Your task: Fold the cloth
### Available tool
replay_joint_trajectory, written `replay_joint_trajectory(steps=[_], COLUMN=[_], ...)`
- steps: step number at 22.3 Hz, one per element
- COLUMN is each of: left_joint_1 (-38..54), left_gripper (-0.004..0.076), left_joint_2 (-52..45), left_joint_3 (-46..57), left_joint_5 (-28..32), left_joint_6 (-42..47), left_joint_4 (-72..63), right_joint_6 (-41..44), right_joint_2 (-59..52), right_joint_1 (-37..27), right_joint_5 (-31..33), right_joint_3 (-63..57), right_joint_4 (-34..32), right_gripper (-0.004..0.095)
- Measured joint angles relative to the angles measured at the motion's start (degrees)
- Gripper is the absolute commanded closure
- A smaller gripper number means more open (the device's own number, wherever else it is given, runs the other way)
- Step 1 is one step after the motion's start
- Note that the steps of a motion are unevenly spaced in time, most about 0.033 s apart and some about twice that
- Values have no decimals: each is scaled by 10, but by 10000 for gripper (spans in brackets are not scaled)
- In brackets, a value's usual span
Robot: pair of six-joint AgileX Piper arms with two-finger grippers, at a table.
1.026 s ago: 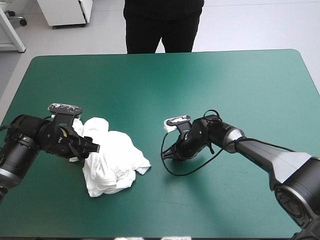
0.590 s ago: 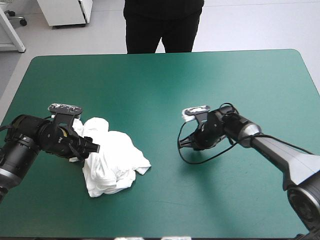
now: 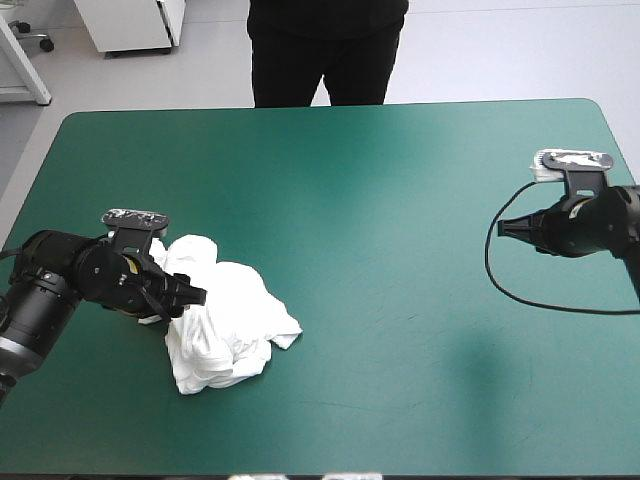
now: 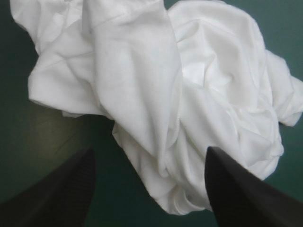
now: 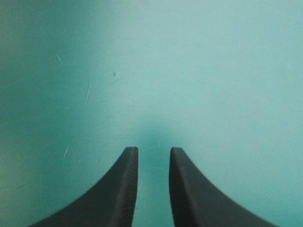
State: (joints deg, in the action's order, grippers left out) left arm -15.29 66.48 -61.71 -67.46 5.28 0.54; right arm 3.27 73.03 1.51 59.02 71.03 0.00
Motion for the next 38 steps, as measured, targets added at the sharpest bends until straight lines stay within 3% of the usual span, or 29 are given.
replay_joint_trajectory(steps=[5,10,17,18,20,23,27,38], left_joint_1=[0,0,0,0,0,0,-24,-235], left_gripper=[229,229,238,267,398,739,733,733], left_joint_2=[59,150,264,271,281,287,288,306], left_joint_3=[0,0,-6,-9,-14,-17,-17,-37], left_joint_5=[15,74,113,112,106,101,115,221], left_joint_6=[-13,-17,-53,-53,-61,-81,-125,-147], left_joint_4=[-5,-12,-36,-37,-40,-35,-48,-182], right_joint_6=[-2,-4,-4,-4,-4,-2,0,16], right_joint_2=[-82,-86,-86,-86,-86,-86,-86,-86], right_joint_1=[-5,-5,-5,-5,-5,-5,-5,-5], right_joint_5=[9,27,28,28,28,28,28,29], right_joint_3=[7,7,7,7,7,7,7,7], right_joint_4=[0,6,6,6,6,6,6,6], right_gripper=[679,679,679,679,679,679,679,679])
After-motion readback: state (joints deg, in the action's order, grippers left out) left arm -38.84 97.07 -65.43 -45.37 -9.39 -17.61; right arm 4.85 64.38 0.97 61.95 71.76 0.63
